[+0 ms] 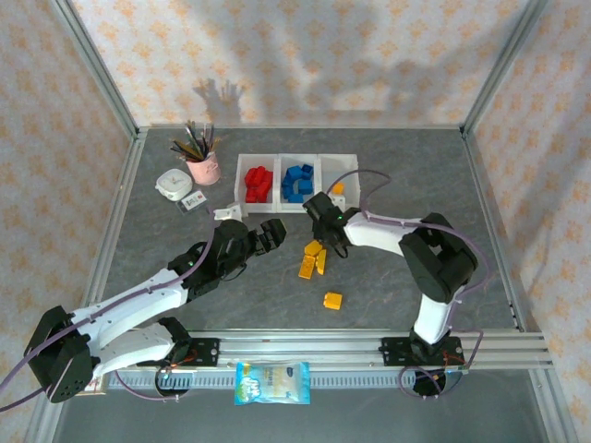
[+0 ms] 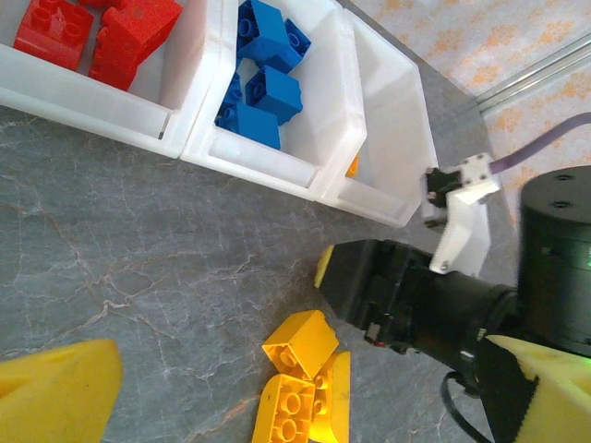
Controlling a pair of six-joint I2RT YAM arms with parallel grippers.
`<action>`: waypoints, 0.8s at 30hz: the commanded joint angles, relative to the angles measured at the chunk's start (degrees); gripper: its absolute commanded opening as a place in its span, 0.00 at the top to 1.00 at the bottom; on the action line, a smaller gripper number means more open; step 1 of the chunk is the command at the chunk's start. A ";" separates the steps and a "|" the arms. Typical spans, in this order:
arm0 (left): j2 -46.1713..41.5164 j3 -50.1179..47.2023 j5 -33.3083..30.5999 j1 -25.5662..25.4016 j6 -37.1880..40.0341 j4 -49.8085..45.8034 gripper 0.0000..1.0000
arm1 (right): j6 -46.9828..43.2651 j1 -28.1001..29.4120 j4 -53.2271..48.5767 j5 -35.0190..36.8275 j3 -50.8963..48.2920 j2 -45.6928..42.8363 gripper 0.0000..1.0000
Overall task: Sort the legos into containers by color
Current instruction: Pick up the lego from the center of the table, then place the lego in the container.
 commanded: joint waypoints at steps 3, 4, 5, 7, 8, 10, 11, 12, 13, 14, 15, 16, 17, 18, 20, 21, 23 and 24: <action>1.73 3.27 0.99 0.40 1.97 -0.63 0.01 | -1.94 -3.33 -1.37 2.78 0.21 -7.74 0.66; 2.26 3.88 1.08 0.45 2.37 -0.63 0.01 | -2.66 -4.12 -1.47 2.63 0.69 -8.45 0.65; 2.78 4.51 1.17 0.50 2.79 -0.48 0.01 | -3.63 -5.03 -1.54 2.56 1.25 -8.78 0.65; 3.93 5.69 1.34 0.50 3.56 -0.13 0.01 | -4.85 -6.81 -2.75 2.71 3.96 -7.95 0.65; 4.53 6.27 1.43 0.57 4.00 0.09 0.01 | -5.71 -7.57 -3.28 3.02 5.71 -7.19 0.65; 5.77 7.49 1.65 0.62 4.54 0.41 0.01 | -6.98 -8.85 -2.95 3.74 8.15 -5.73 0.65; 6.44 8.01 1.78 0.72 4.81 0.67 0.01 | -7.54 -9.59 -2.61 3.37 9.74 -4.76 0.65; 7.00 8.42 1.79 0.76 5.05 1.08 0.01 | -8.07 -10.21 -2.48 2.82 11.10 -3.73 0.65; 7.61 8.84 1.87 0.85 5.17 1.27 0.01 | -8.56 -10.83 -2.24 2.40 12.85 -2.34 0.65; 8.23 9.30 2.03 0.98 5.38 1.54 0.01 | -9.20 -11.27 -2.25 2.28 14.37 -1.04 0.65; 8.85 9.80 2.21 1.15 5.56 1.77 0.01 | -9.61 -11.73 -2.70 2.50 16.29 0.62 0.65; 9.44 10.35 2.35 1.28 5.73 2.06 0.01 | -10.10 -12.17 -2.97 2.78 18.18 2.34 0.65; 9.84 10.63 2.40 1.45 5.91 2.32 0.01 | -10.67 -12.53 -3.09 2.91 19.80 3.78 0.65; 10.31 10.89 2.41 1.66 6.09 2.76 0.01 | -11.15 -12.91 -3.33 2.90 21.52 5.45 0.65; 11.25 11.25 2.96 2.27 6.24 3.54 0.01 | -12.00 -13.61 -3.90 3.05 25.12 8.71 0.65; 11.75 11.50 3.41 2.59 6.20 3.99 0.01 | -12.52 -13.81 -4.18 3.27 26.80 10.28 0.65; 12.64 12.12 4.06 3.12 6.34 4.24 0.01 | -13.35 -14.16 -4.50 4.18 29.54 12.85 0.64; 13.15 12.47 4.24 3.35 6.52 4.31 0.01 | -13.65 -14.33 -4.82 4.26 30.95 13.95 0.63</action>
